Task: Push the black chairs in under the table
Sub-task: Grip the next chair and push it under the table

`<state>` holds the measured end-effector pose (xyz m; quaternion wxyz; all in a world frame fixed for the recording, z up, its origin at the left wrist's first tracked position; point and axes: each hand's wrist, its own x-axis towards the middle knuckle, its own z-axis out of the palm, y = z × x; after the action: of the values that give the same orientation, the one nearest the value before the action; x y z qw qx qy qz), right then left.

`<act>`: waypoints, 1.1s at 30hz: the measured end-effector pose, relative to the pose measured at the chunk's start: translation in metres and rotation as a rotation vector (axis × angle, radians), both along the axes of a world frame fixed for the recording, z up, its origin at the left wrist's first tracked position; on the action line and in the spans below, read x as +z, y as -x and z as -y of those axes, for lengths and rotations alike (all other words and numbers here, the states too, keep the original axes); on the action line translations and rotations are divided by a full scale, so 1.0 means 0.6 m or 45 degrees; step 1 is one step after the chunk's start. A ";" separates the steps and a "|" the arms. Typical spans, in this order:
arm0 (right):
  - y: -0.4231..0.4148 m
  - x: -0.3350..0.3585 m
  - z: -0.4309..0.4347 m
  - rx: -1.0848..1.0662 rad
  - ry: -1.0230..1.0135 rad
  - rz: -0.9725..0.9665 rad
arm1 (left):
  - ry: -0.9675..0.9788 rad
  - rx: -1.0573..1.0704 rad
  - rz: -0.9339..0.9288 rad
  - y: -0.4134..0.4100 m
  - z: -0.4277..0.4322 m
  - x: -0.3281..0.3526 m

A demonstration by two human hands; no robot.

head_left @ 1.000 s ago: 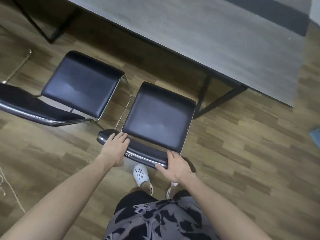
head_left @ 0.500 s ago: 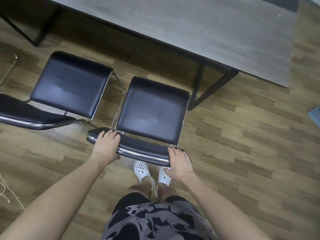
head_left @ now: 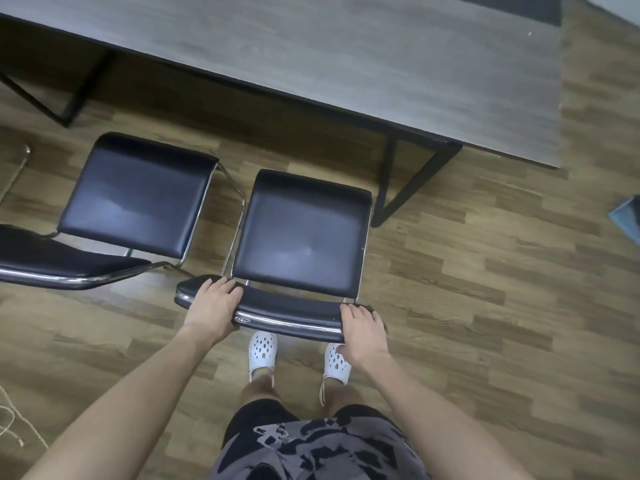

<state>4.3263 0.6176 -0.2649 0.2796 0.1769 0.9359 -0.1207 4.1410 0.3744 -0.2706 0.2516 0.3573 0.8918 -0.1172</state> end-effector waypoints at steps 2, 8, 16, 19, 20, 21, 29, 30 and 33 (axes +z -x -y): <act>0.006 -0.002 0.008 -0.075 -0.032 0.037 | -0.080 0.048 0.006 -0.004 0.004 -0.002; 0.012 -0.012 0.025 -0.223 -0.151 0.057 | -0.141 0.003 -0.004 0.002 0.008 -0.005; 0.015 -0.019 0.026 -0.266 -0.192 0.073 | -0.090 -0.033 -0.018 0.002 0.005 -0.015; 0.014 -0.021 0.026 -0.274 -0.199 0.060 | -0.069 -0.027 -0.004 0.001 0.002 -0.017; 0.013 -0.022 0.025 -0.273 -0.204 0.052 | -0.054 -0.024 0.000 0.001 0.000 -0.016; 0.012 -0.023 0.025 -0.275 -0.206 0.048 | -0.036 -0.018 0.004 0.001 -0.002 -0.015; 0.013 -0.025 0.023 -0.288 -0.205 0.032 | 0.000 0.003 0.008 0.001 -0.011 -0.007; 0.013 -0.025 0.023 -0.296 -0.202 0.031 | 0.004 0.007 0.012 0.001 -0.012 -0.006; 0.010 -0.024 0.023 -0.305 -0.198 0.032 | 0.013 -0.012 0.007 0.001 -0.012 -0.005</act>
<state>4.3200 0.6036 -0.2793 0.2604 0.3100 0.9111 -0.0779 4.1403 0.3819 -0.2737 0.2553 0.3605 0.8888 -0.1222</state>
